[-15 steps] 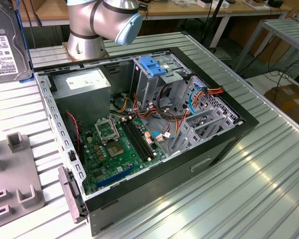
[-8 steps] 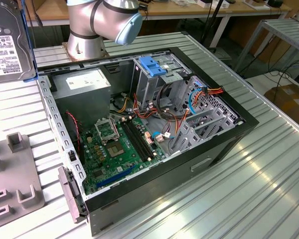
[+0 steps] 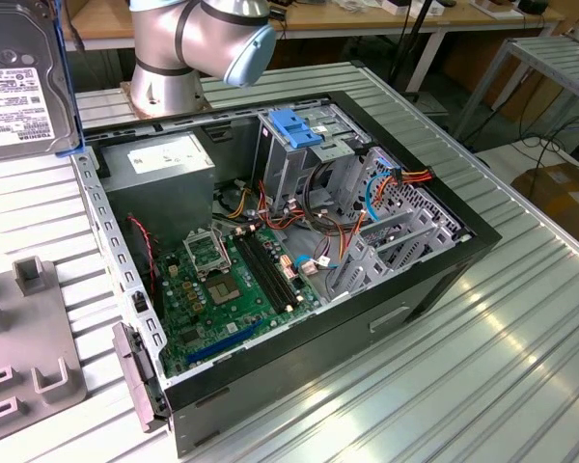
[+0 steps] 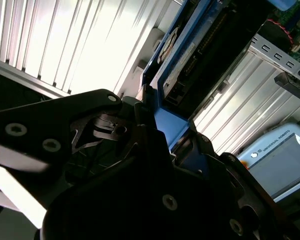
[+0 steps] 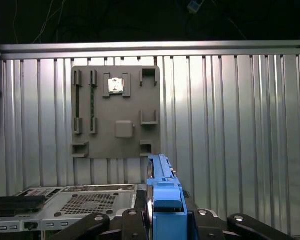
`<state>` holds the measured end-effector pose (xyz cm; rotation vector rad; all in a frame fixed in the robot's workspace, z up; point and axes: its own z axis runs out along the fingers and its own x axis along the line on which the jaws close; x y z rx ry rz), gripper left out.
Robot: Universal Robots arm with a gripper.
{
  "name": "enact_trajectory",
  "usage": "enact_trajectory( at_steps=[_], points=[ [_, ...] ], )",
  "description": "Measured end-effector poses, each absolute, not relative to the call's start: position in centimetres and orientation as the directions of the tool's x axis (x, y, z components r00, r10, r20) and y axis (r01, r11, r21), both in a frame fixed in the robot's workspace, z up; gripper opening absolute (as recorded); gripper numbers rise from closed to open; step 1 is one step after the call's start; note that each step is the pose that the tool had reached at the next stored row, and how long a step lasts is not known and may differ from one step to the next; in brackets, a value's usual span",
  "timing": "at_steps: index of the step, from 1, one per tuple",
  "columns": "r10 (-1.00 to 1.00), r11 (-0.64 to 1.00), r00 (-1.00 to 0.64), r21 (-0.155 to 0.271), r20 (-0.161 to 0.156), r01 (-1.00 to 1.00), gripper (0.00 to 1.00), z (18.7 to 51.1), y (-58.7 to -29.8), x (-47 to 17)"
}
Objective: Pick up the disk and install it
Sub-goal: 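Pick up the disk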
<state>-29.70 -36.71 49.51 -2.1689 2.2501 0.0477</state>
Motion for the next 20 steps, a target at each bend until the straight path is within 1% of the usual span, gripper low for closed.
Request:
enact_trajectory(
  at_steps=[20],
  points=[
    [-0.999,0.037,-0.037,0.011,-0.033,-0.999,0.37,49.52,-36.71,-29.04]
  ],
)
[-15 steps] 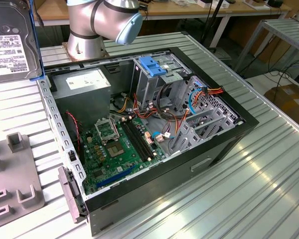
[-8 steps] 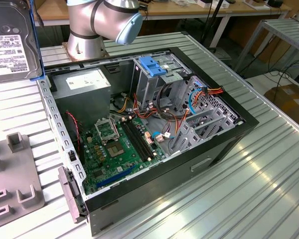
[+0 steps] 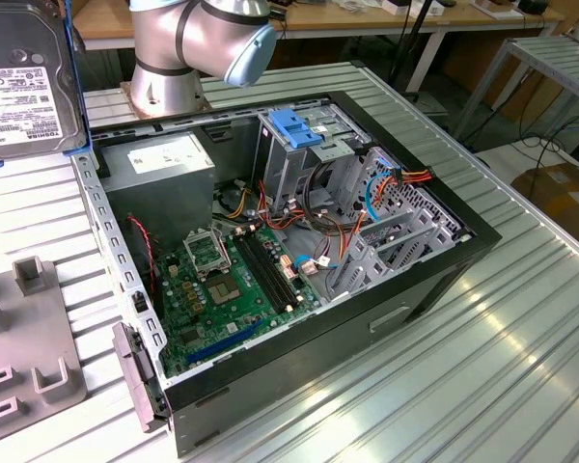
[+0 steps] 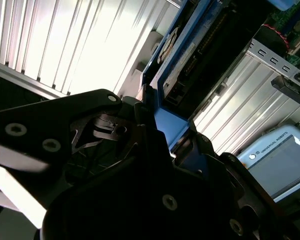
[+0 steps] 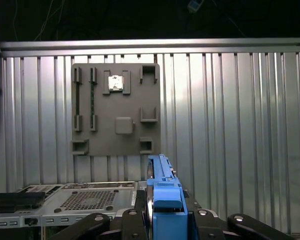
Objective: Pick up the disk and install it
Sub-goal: 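Pick up the disk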
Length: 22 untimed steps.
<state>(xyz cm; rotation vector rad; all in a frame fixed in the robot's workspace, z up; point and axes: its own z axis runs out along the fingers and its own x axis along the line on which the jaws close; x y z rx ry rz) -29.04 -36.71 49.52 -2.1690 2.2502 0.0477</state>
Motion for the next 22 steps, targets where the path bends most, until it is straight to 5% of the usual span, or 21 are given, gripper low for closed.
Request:
enact_trajectory(
  at_steps=[22],
  points=[
    [-0.999,0.037,-0.037,0.011,-0.033,-0.999,0.37,49.5,-36.8,-26.3]
  ],
)
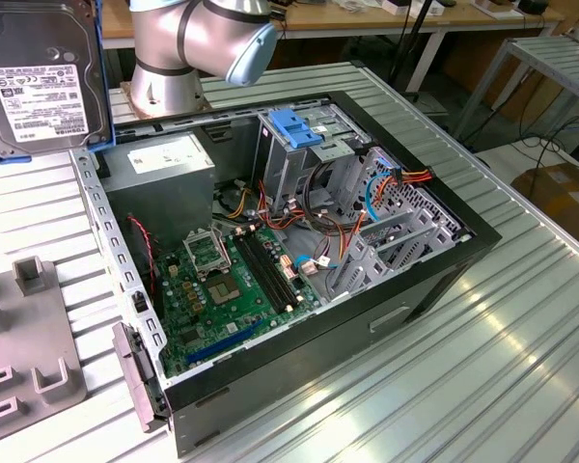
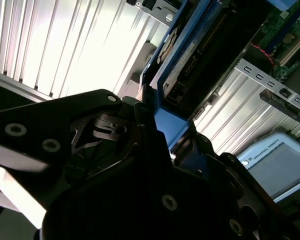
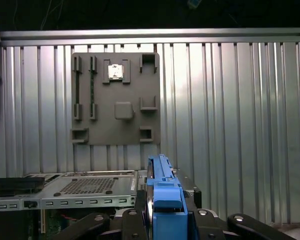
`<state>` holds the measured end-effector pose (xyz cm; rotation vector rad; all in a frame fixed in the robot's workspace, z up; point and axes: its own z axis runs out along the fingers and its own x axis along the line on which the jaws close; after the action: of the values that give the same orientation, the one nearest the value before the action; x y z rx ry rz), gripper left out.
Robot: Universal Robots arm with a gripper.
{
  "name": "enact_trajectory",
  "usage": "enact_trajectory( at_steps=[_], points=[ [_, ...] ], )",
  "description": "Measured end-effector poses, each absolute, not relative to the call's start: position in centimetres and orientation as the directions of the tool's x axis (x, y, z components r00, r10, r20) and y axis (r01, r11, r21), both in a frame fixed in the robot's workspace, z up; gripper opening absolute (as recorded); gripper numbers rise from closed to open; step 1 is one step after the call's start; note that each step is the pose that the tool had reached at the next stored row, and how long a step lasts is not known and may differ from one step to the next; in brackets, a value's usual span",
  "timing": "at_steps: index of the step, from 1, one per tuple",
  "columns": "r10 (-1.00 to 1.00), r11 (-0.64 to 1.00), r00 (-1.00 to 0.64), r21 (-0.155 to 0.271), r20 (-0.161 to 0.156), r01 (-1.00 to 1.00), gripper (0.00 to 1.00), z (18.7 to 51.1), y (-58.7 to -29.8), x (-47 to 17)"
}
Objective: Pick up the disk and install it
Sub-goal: 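Pick up the disk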
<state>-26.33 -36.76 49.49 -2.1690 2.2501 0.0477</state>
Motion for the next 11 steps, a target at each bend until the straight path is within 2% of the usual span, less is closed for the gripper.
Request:
enact_trajectory(
  at_steps=[11],
  points=[
    [-0.999,-0.001,0.001,0.011,-0.033,-1.0,0.37,49.4,-37.4,-24.8]
  ],
)
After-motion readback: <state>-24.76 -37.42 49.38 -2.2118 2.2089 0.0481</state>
